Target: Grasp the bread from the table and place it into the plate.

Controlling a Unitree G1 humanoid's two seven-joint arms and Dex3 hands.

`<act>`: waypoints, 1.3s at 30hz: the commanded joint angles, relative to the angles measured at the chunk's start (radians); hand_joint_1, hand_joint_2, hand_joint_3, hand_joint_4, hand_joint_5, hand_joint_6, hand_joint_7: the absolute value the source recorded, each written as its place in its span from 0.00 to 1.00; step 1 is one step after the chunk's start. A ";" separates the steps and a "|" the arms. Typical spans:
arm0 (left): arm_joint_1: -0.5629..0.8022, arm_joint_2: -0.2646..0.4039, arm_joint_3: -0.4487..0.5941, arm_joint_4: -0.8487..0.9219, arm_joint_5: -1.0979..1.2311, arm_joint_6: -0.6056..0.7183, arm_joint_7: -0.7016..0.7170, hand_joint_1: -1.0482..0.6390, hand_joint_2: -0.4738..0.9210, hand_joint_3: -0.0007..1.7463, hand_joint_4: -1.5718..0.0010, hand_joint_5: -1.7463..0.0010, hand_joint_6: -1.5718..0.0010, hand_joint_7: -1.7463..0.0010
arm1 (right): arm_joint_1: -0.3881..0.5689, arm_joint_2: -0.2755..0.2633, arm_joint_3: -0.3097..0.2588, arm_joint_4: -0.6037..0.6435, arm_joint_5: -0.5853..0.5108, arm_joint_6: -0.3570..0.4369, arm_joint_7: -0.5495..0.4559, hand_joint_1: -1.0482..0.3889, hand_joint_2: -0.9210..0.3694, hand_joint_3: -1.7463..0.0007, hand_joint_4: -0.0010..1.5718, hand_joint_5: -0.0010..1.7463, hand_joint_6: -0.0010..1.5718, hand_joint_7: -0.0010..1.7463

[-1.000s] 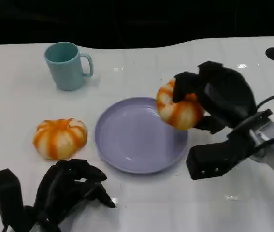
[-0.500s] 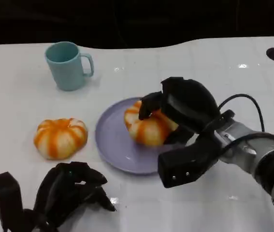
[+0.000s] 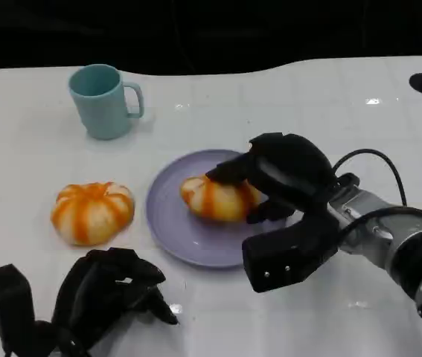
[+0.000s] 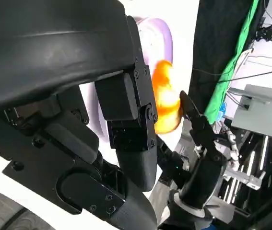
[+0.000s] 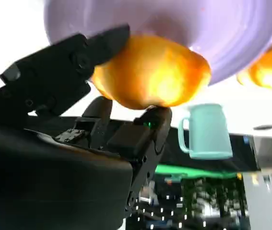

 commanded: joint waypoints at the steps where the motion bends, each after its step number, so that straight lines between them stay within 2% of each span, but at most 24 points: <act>1: 0.005 0.013 0.002 -0.005 0.008 0.001 0.014 0.00 0.84 0.00 0.00 0.65 0.00 0.86 | -0.020 -0.028 0.006 -0.043 0.005 0.017 0.066 0.46 0.05 0.99 0.11 0.11 0.22 0.00; 10: 0.002 0.010 0.005 -0.002 0.008 0.001 0.009 0.00 0.84 0.00 0.00 0.65 0.00 0.86 | 0.016 -0.065 -0.006 -0.149 0.031 0.006 0.127 0.42 0.05 1.00 0.06 0.13 0.19 0.00; 11: 0.001 0.010 0.005 -0.002 0.008 0.004 0.010 0.00 0.84 0.00 0.00 0.65 0.00 0.86 | 0.021 -0.071 -0.007 -0.160 0.035 0.001 0.128 0.43 0.05 1.00 0.06 0.15 0.19 0.00; 13: 0.001 0.010 0.006 -0.003 0.007 0.009 0.011 0.00 0.84 0.00 0.00 0.65 0.00 0.86 | 0.030 -0.084 -0.010 -0.182 0.043 -0.005 0.136 0.44 0.05 1.00 0.01 0.23 0.20 0.00; 17: 0.001 0.009 0.007 -0.003 0.005 0.013 0.010 0.00 0.83 0.00 0.00 0.65 0.00 0.86 | 0.062 -0.118 -0.021 -0.242 0.057 -0.015 0.151 0.45 0.05 1.00 0.01 0.29 0.22 0.01; 21: 0.001 0.008 0.007 -0.003 0.007 0.009 0.012 0.00 0.83 0.00 0.00 0.65 0.00 0.86 | 0.108 -0.163 -0.037 -0.313 0.052 -0.030 0.141 0.50 0.08 1.00 0.07 0.33 0.29 0.03; 25: 0.000 0.007 0.007 -0.005 0.006 0.012 0.012 0.00 0.83 0.00 0.00 0.65 0.00 0.86 | 0.159 -0.207 -0.057 -0.373 0.048 -0.065 0.078 0.54 0.09 1.00 0.22 0.34 0.39 0.05; 26: -0.001 0.007 0.008 -0.004 0.006 0.012 0.011 0.00 0.83 0.00 0.00 0.65 0.00 0.86 | 0.172 -0.217 -0.063 -0.387 0.051 -0.075 0.067 0.54 0.08 0.99 0.26 0.37 0.43 0.06; 29: -0.004 0.008 0.008 0.001 0.007 0.007 0.008 0.00 0.83 0.00 0.00 0.65 0.00 0.86 | 0.215 -0.247 -0.091 -0.432 0.066 -0.107 0.058 0.55 0.08 0.99 0.29 0.46 0.49 0.08; 34: -0.006 0.008 0.009 0.004 0.008 0.007 0.009 0.00 0.83 0.00 0.00 0.65 0.00 0.87 | 0.306 -0.296 -0.145 -0.535 0.105 -0.157 0.072 0.59 0.10 0.99 0.35 0.55 0.56 0.14; 35: -0.005 0.008 0.009 0.004 0.007 0.008 0.008 0.00 0.83 0.00 0.00 0.65 0.00 0.87 | 0.327 -0.306 -0.156 -0.558 0.113 -0.167 0.073 0.60 0.10 0.99 0.36 0.57 0.57 0.16; 39: -0.005 0.005 0.010 0.004 0.005 0.006 0.007 0.00 0.83 0.00 0.00 0.65 0.00 0.87 | 0.406 -0.333 -0.202 -0.632 0.145 -0.208 0.073 0.64 0.12 0.94 0.39 0.62 0.52 0.36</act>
